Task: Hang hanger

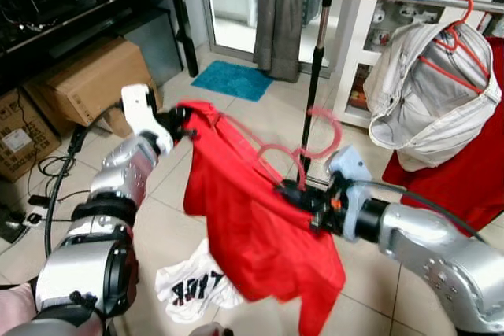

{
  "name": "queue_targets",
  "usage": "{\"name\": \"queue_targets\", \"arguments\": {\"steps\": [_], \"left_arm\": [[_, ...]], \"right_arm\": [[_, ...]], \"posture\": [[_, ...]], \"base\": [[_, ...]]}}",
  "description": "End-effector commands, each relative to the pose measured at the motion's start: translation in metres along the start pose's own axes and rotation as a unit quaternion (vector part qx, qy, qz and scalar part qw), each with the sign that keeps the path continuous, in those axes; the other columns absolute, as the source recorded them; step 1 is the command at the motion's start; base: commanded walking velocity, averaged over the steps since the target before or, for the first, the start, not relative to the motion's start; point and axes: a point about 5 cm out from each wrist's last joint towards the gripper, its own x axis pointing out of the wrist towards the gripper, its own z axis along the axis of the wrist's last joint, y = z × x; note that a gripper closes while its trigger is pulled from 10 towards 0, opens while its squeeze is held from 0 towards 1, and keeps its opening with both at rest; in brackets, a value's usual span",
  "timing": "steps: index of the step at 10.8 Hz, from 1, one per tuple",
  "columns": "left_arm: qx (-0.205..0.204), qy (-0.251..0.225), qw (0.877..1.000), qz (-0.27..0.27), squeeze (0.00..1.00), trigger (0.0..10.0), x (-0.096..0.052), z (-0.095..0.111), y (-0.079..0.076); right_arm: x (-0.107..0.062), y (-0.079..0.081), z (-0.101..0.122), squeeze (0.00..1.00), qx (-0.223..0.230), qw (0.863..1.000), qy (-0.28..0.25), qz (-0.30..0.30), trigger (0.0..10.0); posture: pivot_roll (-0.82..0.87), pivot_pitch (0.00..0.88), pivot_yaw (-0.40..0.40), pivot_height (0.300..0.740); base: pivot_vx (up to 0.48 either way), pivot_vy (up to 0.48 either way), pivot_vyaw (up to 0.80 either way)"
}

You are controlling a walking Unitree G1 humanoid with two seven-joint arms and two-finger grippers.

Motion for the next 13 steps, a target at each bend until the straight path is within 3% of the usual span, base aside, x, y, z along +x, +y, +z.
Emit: {"name": "queue_targets", "arguments": {"steps": [1, 2, 3, 4, 5, 7, 8, 9, 10, 12, 13], "left_arm": [[0.001, 0.019, 0.999, 0.031, 0.00, 0.0, -0.008, -0.008, 0.012], [0.002, 0.030, 1.000, 0.005, 0.00, 0.0, -0.008, -0.021, 0.003], [0.025, 0.021, 0.999, 0.012, 0.00, 0.0, -0.009, -0.022, 0.003], [0.053, 0.010, 0.999, 0.009, 0.00, 0.0, -0.009, -0.014, 0.004], [0.117, 0.001, 0.993, 0.013, 0.00, 0.0, -0.010, 0.002, 0.007], [0.234, 0.006, 0.972, 0.024, 0.00, 0.0, -0.011, 0.031, 0.014], [0.273, 0.014, 0.962, 0.013, 0.00, 0.0, -0.010, 0.038, 0.012], [0.336, 0.074, 0.936, -0.071, 0.00, 0.0, -0.005, 0.027, -0.005], [0.374, 0.127, 0.907, -0.145, 0.00, 0.0, -0.002, 0.006, -0.023], [0.407, 0.144, 0.888, -0.158, 0.00, 0.0, 0.003, -0.004, -0.033], [0.418, 0.143, 0.886, -0.140, 0.00, 0.0, 0.004, 0.000, -0.029]], "right_arm": [[-0.006, -0.005, 0.015, 0.00, 0.009, 0.998, -0.060, -0.018, 0.0], [-0.004, -0.005, 0.021, 0.00, 0.031, 0.993, -0.110, -0.016, 0.0], [-0.004, -0.002, 0.018, 0.00, 0.025, 0.995, -0.101, -0.001, 0.0], [-0.004, -0.003, 0.013, 0.00, -0.002, 0.998, -0.068, -0.008, 0.0], [-0.006, -0.008, 0.004, 0.00, -0.058, 0.998, 0.006, -0.021, 0.0], [-0.015, -0.016, -0.011, 0.00, -0.145, 0.981, 0.127, -0.014, 0.0], [-0.022, -0.020, -0.018, 0.00, -0.163, 0.970, 0.178, -0.012, 0.0], [-0.025, -0.028, -0.021, 0.00, -0.172, 0.960, 0.219, -0.028, 0.0], [-0.021, -0.032, -0.017, 0.00, -0.177, 0.958, 0.221, -0.039, 0.0], [-0.026, -0.032, -0.024, 0.00, -0.175, 0.948, 0.265, -0.028, 0.0], [-0.032, -0.033, -0.029, 0.00, -0.161, 0.946, 0.279, -0.034, 0.0]], "posture": [[-0.10, 0.000, 0.103, 0.740], [-0.10, 0.000, 0.099, 0.740], [-0.09, 0.000, 0.096, 0.740], [-0.09, 0.000, 0.096, 0.740], [-0.09, 0.000, 0.096, 0.740], [-0.10, 0.000, 0.097, 0.740], [-0.10, 0.000, 0.095, 0.740], [-0.11, 0.000, 0.090, 0.740], [-0.11, 0.000, 0.086, 0.740], [-0.12, 0.000, 0.083, 0.740], [-0.12, 0.000, 0.082, 0.740]], "base": [[0.000, 0.000, 0.00], [0.000, 0.000, 0.00], [0.000, 0.000, 0.00], [0.000, 0.000, 0.00], [0.000, 0.000, 0.00], [0.000, 0.000, 0.00], [0.000, 0.000, 0.00], [0.000, 0.000, 0.00], [0.000, 0.000, 0.00], [0.000, 0.000, 0.00], [0.000, 0.000, 0.00]]}}
